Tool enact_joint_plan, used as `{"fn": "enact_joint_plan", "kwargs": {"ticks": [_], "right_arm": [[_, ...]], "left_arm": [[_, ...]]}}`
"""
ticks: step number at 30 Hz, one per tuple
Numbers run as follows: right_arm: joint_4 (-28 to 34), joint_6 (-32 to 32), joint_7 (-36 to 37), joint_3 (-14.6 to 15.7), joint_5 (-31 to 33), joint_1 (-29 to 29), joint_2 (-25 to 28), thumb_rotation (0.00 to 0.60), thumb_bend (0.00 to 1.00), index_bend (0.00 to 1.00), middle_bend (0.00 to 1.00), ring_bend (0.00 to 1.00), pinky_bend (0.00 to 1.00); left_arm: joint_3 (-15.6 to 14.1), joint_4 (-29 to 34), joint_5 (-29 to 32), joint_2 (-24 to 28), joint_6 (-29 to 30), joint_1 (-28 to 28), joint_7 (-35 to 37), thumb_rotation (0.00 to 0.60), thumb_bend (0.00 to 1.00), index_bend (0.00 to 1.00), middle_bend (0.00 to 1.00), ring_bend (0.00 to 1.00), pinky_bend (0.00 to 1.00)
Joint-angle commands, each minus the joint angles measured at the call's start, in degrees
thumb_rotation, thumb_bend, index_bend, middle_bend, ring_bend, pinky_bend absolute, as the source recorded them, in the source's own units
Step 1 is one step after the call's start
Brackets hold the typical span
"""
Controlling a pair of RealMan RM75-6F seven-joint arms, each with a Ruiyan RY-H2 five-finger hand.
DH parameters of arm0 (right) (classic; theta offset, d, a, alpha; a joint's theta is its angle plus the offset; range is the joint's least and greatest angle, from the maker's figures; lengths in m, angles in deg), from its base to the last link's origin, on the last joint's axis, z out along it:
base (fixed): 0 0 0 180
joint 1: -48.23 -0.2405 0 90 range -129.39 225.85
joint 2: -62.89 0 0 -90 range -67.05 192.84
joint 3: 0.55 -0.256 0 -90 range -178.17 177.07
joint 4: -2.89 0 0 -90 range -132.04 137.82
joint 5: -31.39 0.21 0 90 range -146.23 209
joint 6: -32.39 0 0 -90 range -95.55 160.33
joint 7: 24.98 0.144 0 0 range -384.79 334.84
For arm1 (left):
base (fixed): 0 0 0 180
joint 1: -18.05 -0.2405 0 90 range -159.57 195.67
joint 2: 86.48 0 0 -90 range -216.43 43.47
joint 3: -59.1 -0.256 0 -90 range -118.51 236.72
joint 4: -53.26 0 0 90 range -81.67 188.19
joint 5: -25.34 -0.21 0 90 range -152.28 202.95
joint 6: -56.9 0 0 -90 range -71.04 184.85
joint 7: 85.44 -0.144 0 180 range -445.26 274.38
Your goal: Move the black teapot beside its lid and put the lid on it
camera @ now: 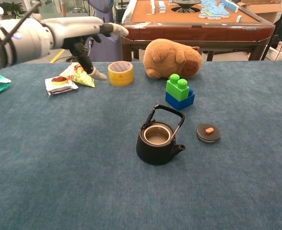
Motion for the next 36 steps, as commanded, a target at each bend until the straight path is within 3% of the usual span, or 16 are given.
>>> {"fn": "enact_joint_plan", "kwargs": {"ticks": [1,9,17,26,36], "right_arm": [[0.8,2.5,-0.2,0.2,-1.5,-2.2,0.3,0.600,0.08,0.25,0.35,0.20,0.26],[2.8,9.8,-1.0,-0.1,-3.4,-7.9,0.3,0.600,0.09,0.29,0.37,0.22,0.27],[3.6,20.1,-2.4,-1.1,-1.7,-15.3,-1.6,0.600,0.09,0.29,0.37,0.22,0.27],[-0.1,32.9,-5.1,-2.6,6.0,-23.7,-7.4,0.600,0.09,0.29,0.34,0.22,0.27],[-7.8,37.7,-13.7,-3.5,14.4,-29.8,-16.9,0.600,0.09,0.29,0.29,0.16,0.28]], "left_arm": [[-1.8,3.6,-2.3,5.4,4.8,-5.3,1.6,0.600,0.17,0.00,0.00,0.00,0.08],[-6.8,6.1,-7.7,12.9,11.5,-15.0,4.4,0.600,0.17,0.00,0.00,0.00,0.08],[-10.6,7.4,-13.1,15.4,17.1,-22.3,4.1,0.600,0.17,0.00,0.00,0.00,0.08],[-12.6,8.0,-19.5,16.0,22.4,-28.9,6.4,0.600,0.17,0.00,0.00,0.00,0.08],[-13.1,8.9,-23.8,16.9,24.9,-33.6,8.1,0.600,0.17,0.00,0.00,0.00,0.08]]}}
